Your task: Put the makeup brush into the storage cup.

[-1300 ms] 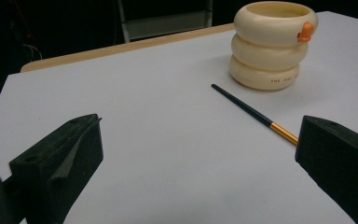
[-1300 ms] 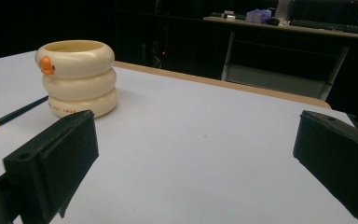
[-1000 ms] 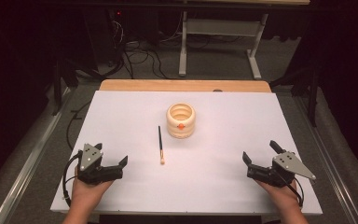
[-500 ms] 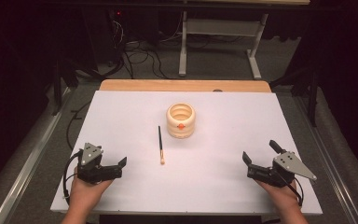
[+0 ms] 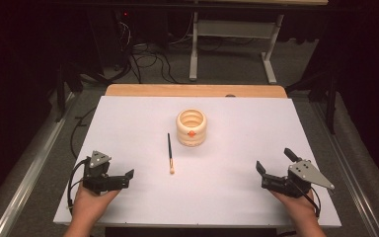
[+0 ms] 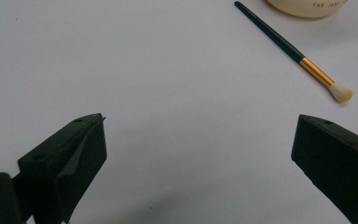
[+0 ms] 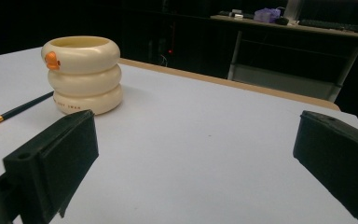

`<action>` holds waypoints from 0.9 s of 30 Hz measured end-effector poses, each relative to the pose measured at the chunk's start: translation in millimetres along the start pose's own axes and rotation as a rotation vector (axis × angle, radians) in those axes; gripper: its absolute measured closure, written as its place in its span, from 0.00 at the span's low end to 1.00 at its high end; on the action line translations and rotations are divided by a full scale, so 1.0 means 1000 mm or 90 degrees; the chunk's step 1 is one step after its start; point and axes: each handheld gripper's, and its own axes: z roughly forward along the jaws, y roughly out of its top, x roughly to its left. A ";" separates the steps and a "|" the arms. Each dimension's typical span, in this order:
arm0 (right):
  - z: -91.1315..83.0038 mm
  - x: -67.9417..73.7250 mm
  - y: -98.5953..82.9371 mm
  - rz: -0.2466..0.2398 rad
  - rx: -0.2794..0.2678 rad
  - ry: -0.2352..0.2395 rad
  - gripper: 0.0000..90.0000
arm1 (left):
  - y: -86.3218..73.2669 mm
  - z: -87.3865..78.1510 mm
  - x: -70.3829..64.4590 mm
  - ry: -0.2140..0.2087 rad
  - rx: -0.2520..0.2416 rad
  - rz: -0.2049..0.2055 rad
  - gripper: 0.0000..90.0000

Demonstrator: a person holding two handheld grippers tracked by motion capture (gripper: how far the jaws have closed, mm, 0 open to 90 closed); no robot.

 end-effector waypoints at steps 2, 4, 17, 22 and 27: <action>0.000 0.000 0.000 0.001 -0.001 0.001 0.01 | 0.000 0.000 0.000 0.002 0.007 -0.001 0.05; 0.000 0.001 0.000 0.001 -0.001 -0.002 0.01 | 0.000 0.000 0.001 0.001 0.011 -0.003 0.06; -0.001 0.003 0.001 -0.023 -0.007 0.000 0.01 | 0.001 0.004 0.008 -0.011 0.091 -0.029 0.05; -0.001 0.004 0.001 -0.031 -0.006 0.007 0.01 | 0.001 0.002 0.009 -0.010 0.104 -0.043 0.05; -0.001 0.005 0.001 -0.027 -0.003 0.007 0.01 | 0.000 0.003 0.008 -0.008 0.137 -0.057 0.06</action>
